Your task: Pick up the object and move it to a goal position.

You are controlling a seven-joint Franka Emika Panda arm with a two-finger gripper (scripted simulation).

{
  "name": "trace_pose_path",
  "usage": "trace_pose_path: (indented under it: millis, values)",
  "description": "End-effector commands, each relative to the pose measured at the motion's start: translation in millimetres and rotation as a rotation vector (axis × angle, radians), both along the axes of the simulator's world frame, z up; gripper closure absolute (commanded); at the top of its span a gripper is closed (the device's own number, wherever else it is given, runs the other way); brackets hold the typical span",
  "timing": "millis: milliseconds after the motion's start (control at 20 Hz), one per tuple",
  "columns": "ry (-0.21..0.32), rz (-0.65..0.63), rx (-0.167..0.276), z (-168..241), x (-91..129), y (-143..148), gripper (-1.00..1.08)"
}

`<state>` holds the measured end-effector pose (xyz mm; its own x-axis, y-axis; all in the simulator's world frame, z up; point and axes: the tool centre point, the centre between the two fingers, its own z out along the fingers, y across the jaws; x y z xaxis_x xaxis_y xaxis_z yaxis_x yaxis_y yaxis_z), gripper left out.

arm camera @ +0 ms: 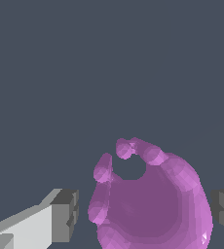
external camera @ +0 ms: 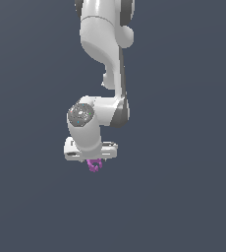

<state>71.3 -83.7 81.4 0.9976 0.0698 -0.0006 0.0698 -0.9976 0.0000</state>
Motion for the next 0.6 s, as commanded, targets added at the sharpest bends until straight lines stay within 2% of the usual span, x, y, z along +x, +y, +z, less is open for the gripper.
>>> trace_pose_path:
  millis: [0, 300, 350, 550]
  values:
    - [0.000, 0.000, 0.000, -11.0, -0.1, -0.3, -0.92]
    - [-0.001, 0.001, 0.000, -14.9, 1.4, -0.2, -0.92]
    - [-0.001, 0.001, 0.000, -14.9, 1.4, -0.2, 1.08]
    - [-0.001, 0.001, 0.000, -14.9, 1.4, -0.2, 1.08]
